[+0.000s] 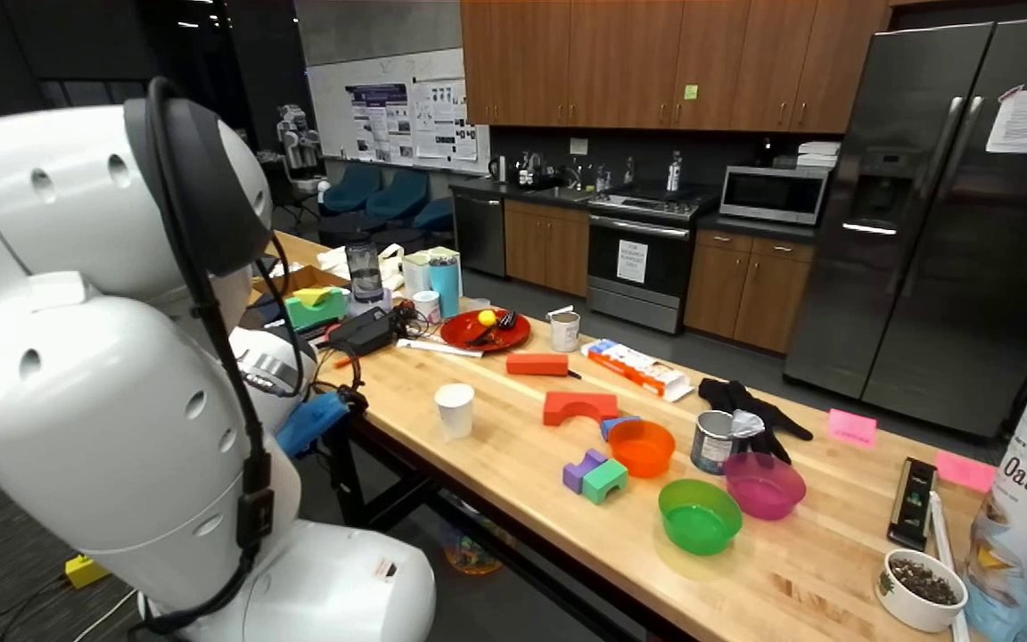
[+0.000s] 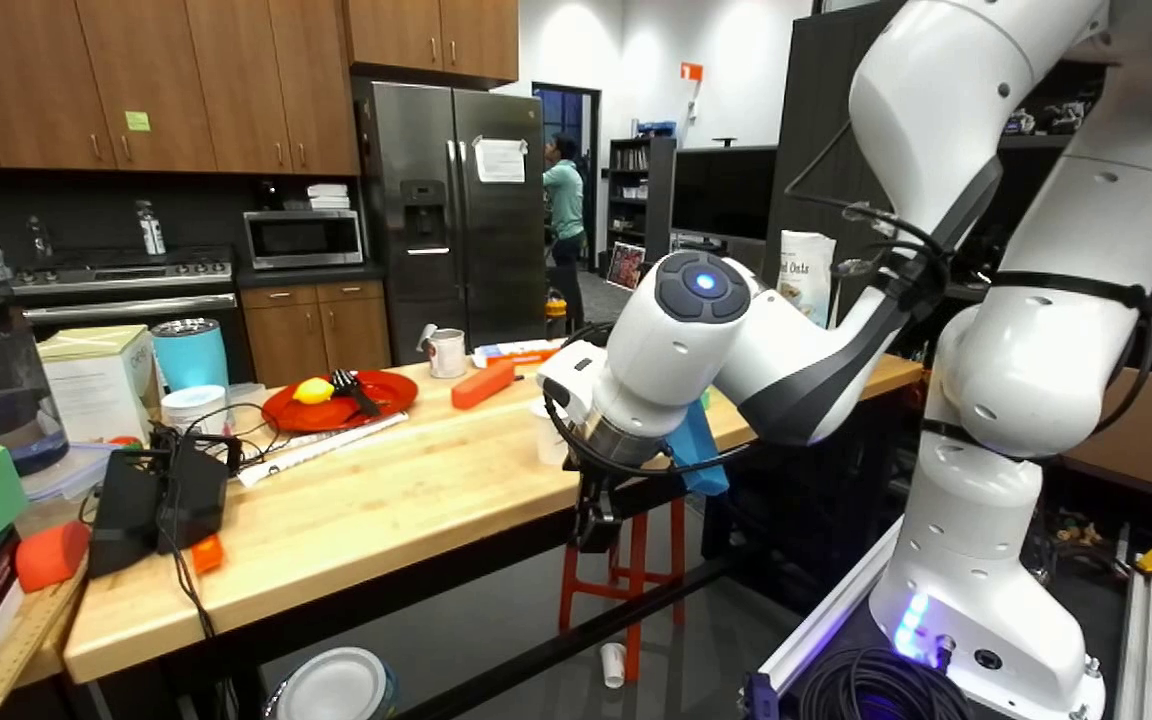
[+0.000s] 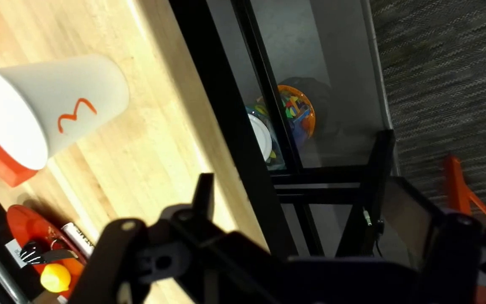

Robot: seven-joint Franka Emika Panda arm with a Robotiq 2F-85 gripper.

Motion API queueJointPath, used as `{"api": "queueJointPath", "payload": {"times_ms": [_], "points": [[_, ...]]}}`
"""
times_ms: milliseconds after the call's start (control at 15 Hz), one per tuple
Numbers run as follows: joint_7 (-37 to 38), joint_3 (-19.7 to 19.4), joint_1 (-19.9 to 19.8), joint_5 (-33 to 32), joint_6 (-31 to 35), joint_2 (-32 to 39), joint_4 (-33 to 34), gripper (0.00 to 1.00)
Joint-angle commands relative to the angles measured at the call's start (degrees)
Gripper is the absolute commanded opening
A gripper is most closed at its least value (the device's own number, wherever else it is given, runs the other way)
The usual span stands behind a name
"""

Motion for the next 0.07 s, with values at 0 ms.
{"api": "queueJointPath", "payload": {"times_ms": [0], "points": [[0.0, 0.04, 0.03, 0.0, 0.09, -0.01, -0.03, 1.0]]}}
